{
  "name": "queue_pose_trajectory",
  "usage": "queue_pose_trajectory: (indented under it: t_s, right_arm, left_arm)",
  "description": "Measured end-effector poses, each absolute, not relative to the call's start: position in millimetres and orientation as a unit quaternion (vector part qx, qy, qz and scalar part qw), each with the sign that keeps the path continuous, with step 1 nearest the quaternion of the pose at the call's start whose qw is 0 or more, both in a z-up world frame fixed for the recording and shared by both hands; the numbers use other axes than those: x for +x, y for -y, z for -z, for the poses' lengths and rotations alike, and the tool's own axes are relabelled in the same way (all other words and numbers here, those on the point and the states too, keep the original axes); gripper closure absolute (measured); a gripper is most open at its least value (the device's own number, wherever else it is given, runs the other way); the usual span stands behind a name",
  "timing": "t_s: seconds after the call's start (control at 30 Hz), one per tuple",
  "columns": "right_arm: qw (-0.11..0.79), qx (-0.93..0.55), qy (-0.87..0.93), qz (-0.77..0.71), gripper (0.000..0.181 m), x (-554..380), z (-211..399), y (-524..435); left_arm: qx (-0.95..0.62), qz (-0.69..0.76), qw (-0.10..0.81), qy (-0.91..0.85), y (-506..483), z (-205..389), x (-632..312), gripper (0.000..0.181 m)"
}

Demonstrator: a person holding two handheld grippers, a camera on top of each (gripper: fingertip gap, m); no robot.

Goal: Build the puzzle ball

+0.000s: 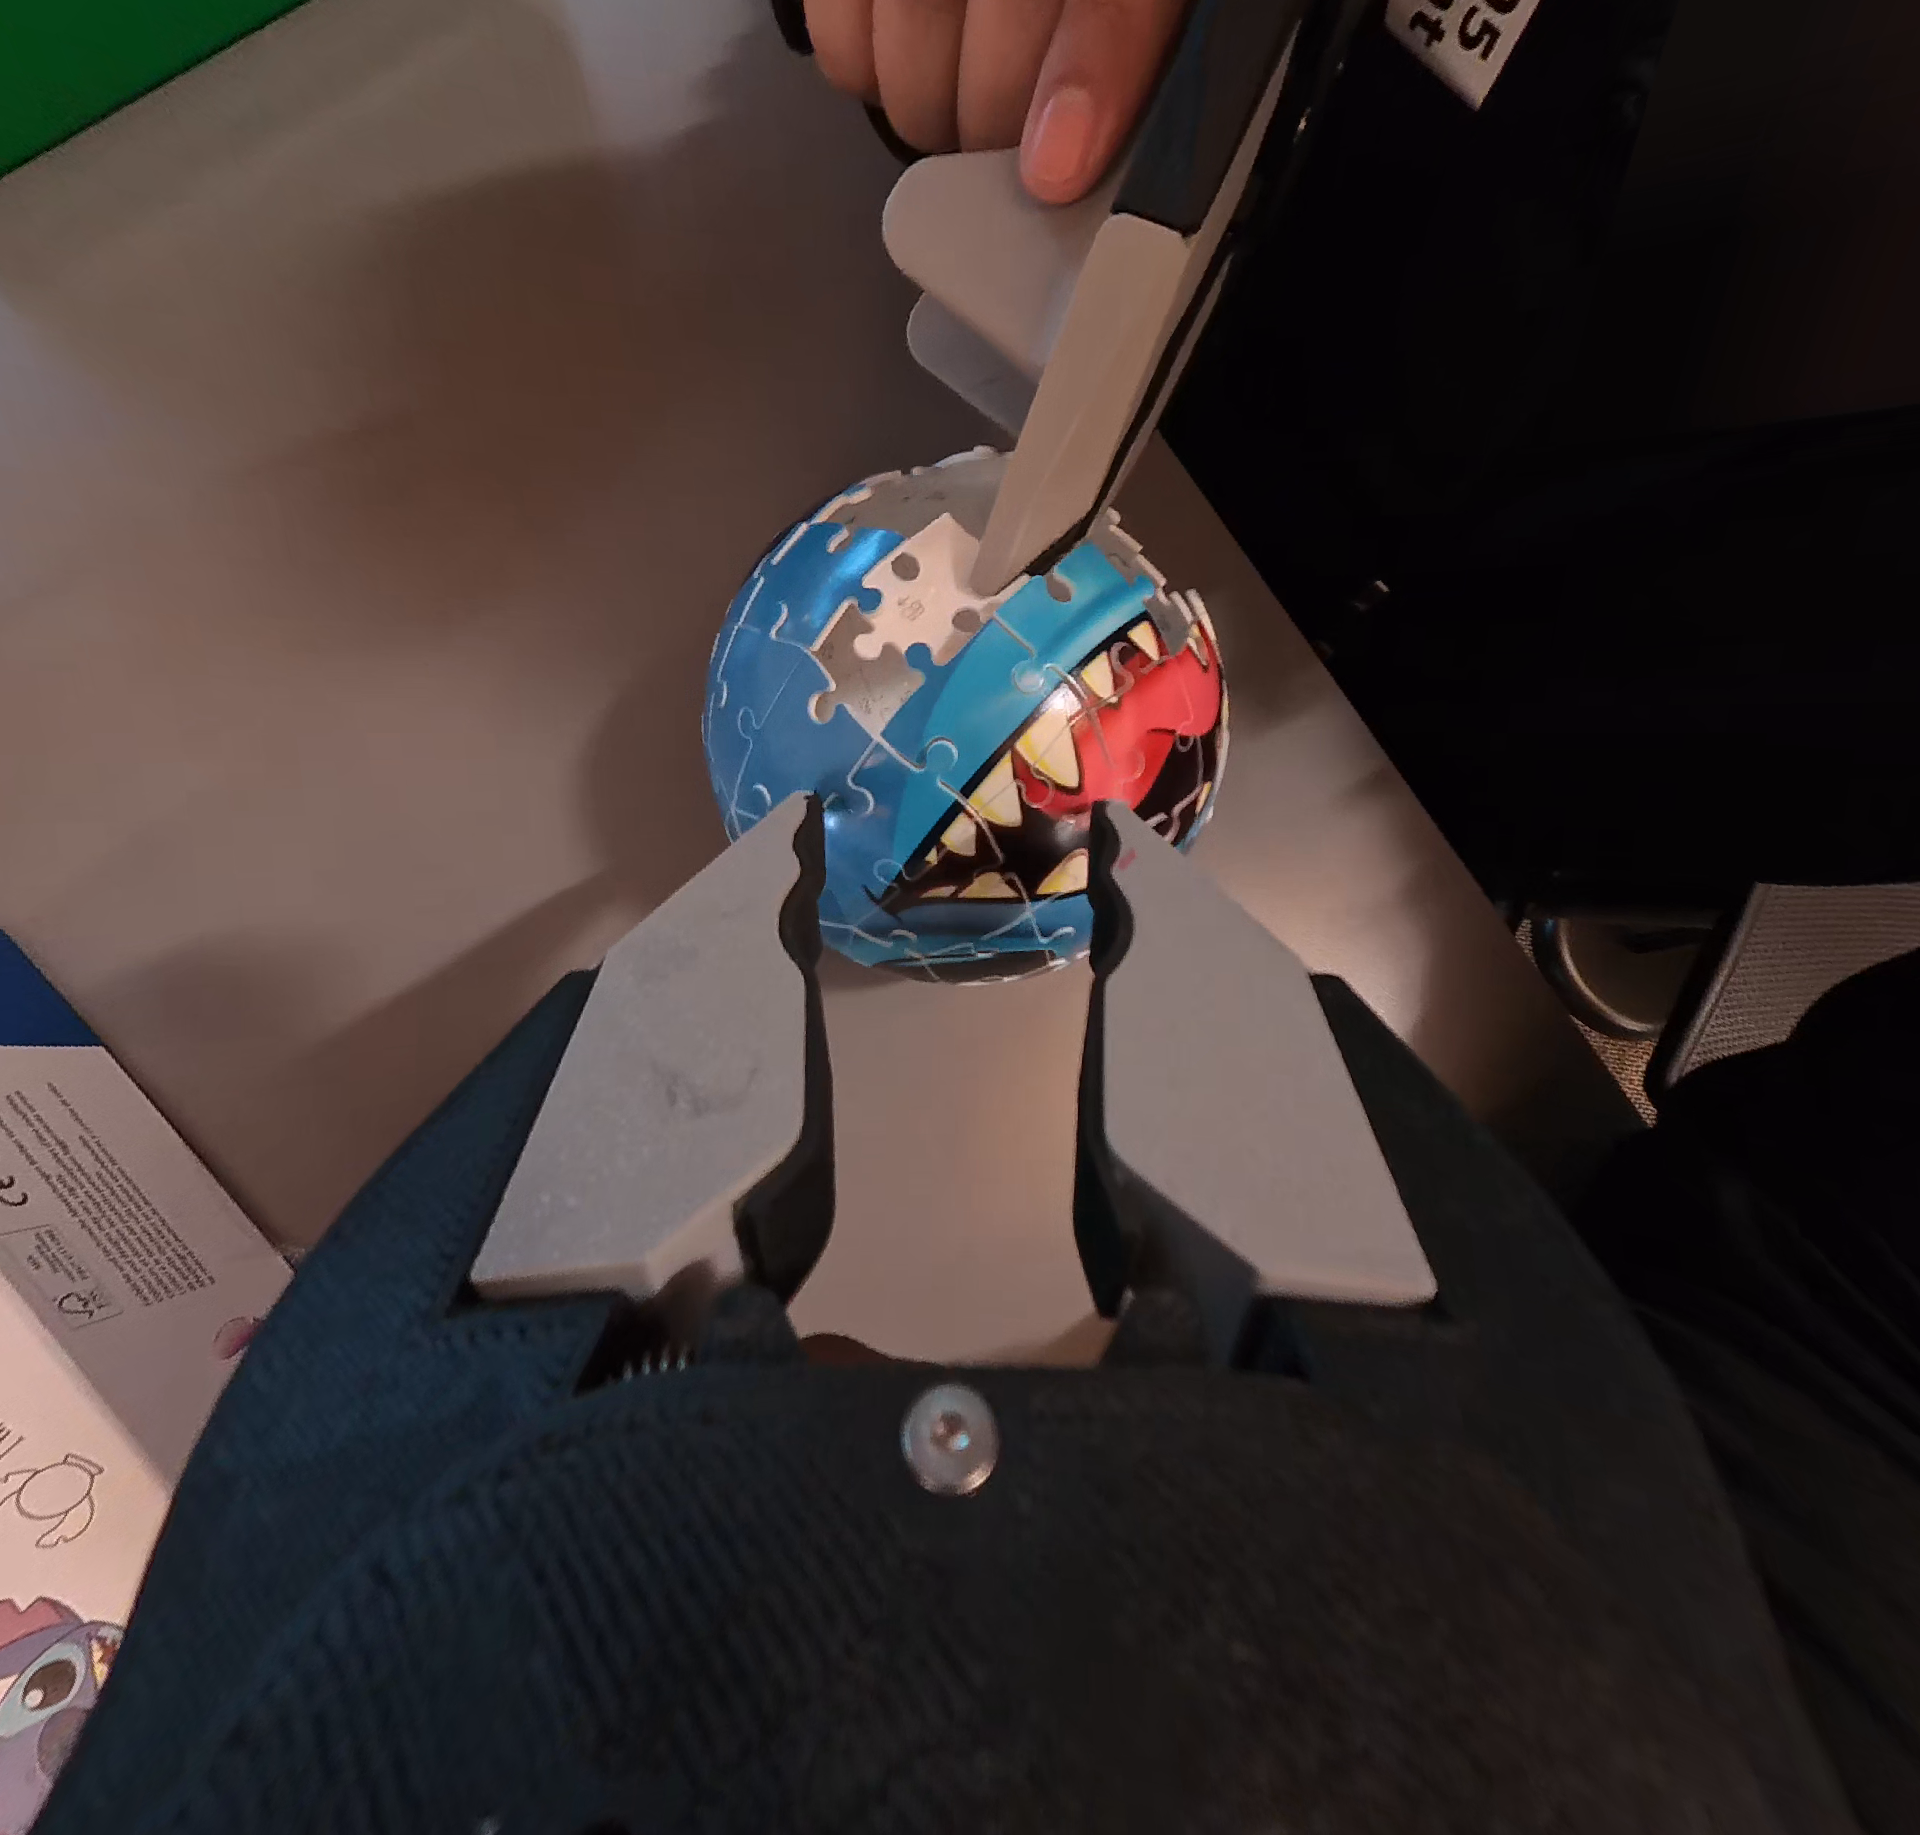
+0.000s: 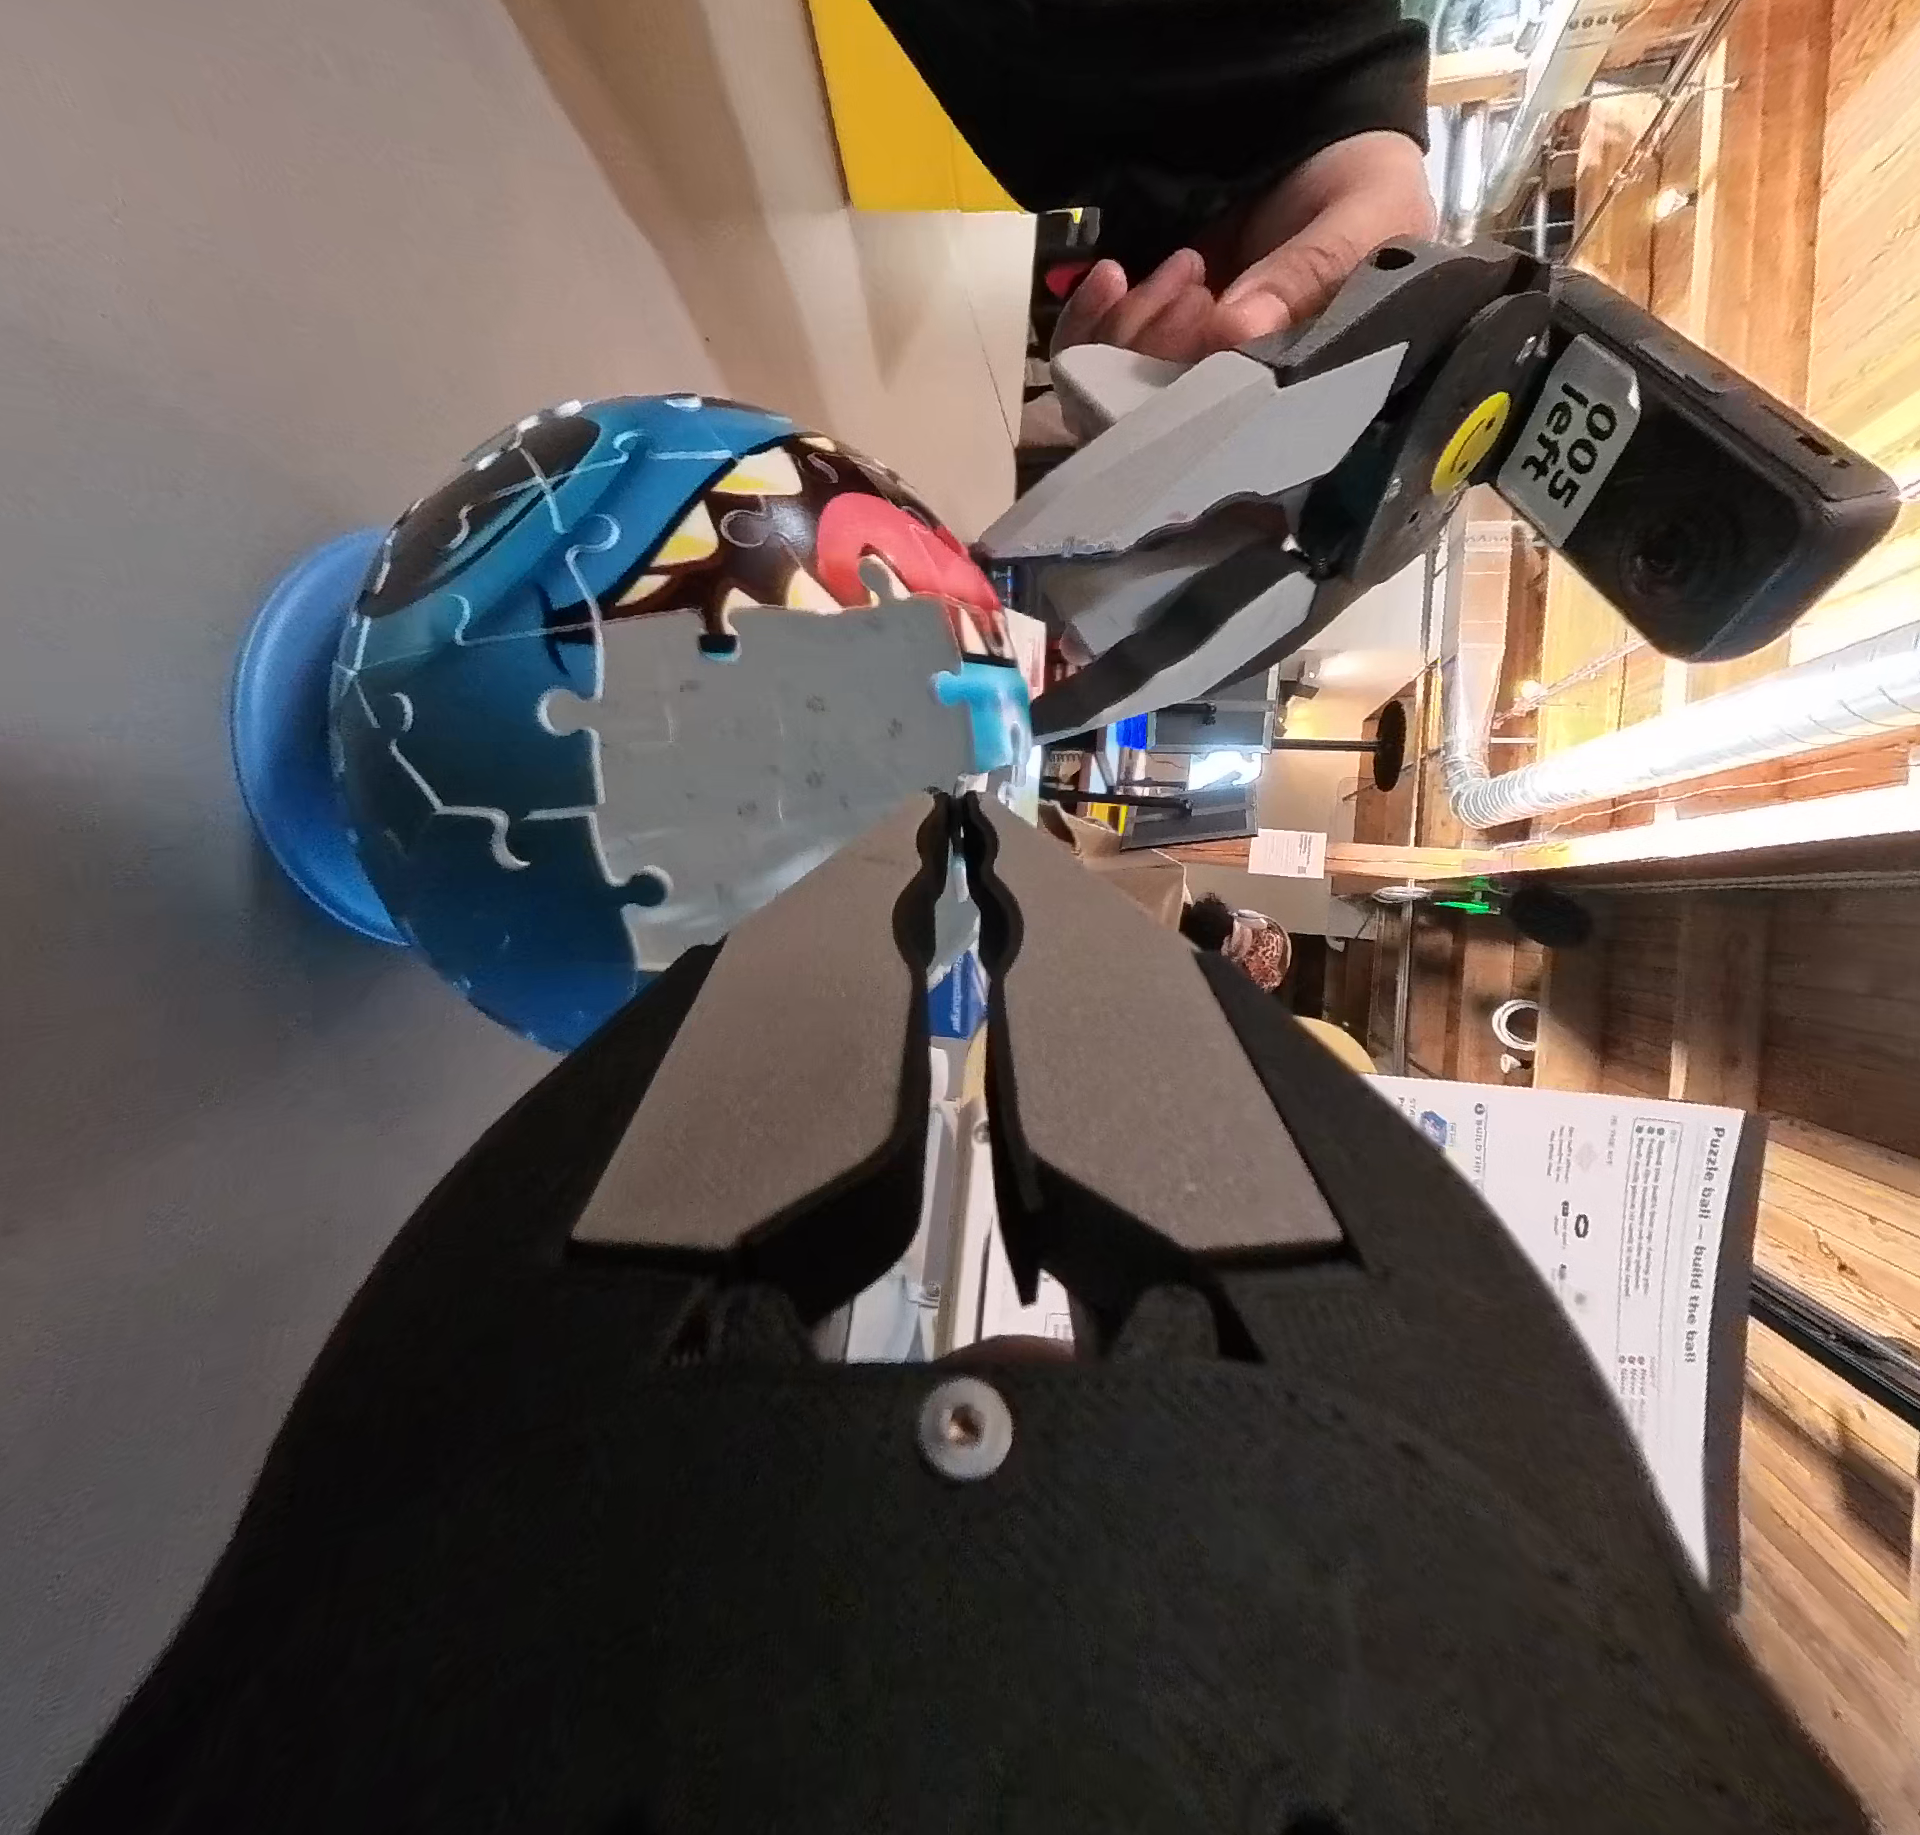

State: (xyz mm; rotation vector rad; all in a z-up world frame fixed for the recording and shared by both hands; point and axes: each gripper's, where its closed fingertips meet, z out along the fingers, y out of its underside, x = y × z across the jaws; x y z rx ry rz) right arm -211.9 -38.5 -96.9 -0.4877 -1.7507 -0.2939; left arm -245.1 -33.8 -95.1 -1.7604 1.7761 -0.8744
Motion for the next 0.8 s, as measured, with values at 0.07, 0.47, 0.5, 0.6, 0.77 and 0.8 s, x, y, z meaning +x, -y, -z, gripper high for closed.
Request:
queue_pose_trajectory:
  t_s: [0.07,0.47,0.5,0.6,0.77,0.8]
  right_arm:
    - [0.604,-0.21,0.757,0.131,0.181,-211.2,97.9,38.1]
    - [0.597,-0.195,0.766,0.138,0.181,-206.6,98.6,40.5]
    - [0.598,-0.195,0.765,0.137,0.181,-205.8,97.6,40.9]
    - [0.601,-0.191,0.764,0.136,0.181,-202.5,96.0,41.9]
    - [0.606,-0.185,0.762,0.136,0.181,-195.6,94.5,45.1]
    - [0.607,-0.184,0.761,0.135,0.181,-194.4,94.0,45.8]
  left_arm:
    - [-0.645,0.32,0.243,-0.65,34.0,95.2,-244.7,0.133]
    - [-0.643,0.318,0.242,-0.653,35.5,95.0,-243.8,0.133]
    - [-0.643,0.318,0.243,-0.653,35.5,94.6,-243.9,0.133]
    - [-0.644,0.318,0.245,-0.652,35.3,93.5,-245.1,0.133]
    - [-0.645,0.316,0.254,-0.648,35.1,89.2,-248.5,0.133]
    - [-0.644,0.316,0.257,-0.648,35.2,88.1,-248.9,0.133]
